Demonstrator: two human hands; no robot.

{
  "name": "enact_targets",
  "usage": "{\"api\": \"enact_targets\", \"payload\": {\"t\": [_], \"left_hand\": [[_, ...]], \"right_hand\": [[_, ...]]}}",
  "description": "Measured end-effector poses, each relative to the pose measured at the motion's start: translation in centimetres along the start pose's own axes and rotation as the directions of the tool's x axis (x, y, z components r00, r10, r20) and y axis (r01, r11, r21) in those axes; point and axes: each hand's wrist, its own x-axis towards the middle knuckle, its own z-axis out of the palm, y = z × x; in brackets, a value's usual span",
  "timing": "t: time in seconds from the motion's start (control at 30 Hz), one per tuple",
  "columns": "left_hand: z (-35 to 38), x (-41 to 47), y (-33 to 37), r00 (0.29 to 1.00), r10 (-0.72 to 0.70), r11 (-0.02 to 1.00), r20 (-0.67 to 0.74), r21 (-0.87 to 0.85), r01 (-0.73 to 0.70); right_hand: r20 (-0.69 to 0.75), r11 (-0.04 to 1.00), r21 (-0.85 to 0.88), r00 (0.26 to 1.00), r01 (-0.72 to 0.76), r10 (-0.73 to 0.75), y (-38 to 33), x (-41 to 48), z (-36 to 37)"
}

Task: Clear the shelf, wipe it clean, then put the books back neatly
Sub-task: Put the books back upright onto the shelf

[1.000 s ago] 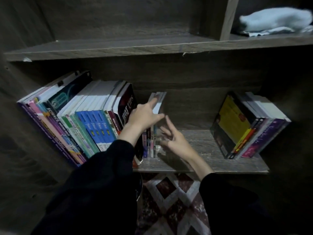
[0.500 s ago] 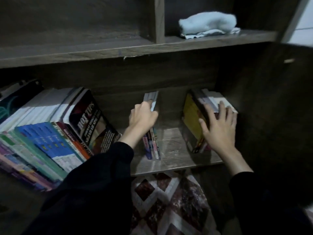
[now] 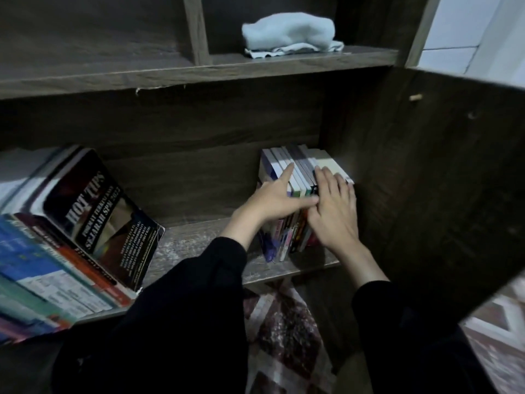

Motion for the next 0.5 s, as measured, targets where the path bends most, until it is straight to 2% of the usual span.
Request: {"api": "enact_targets", "payload": {"t": [0.1,0.33,0.5], "left_hand": [[0.3,-0.5,-0.8,0.999,0.05,0.996,-0.018,0.078,-0.048],[1.2,1.8,-1.4,0.995,0.054,0.969,-0.079,0.245,-0.033],[1.2,2.4,-1.7,0.991,0.075,0.958,-0.113,0.282,-0.041]], "right_hand": [[0.012,1.0,-0.001,1.0,0.009,-0.009,0.0,-0.1,0.0],[0.036,1.0,0.002,0.999,0.024,-0.024,0.3,0.0,-0.4],[0.022,1.0,0.017,1.0,0.018,-0.018,0.3,0.0,-0.1]]}}
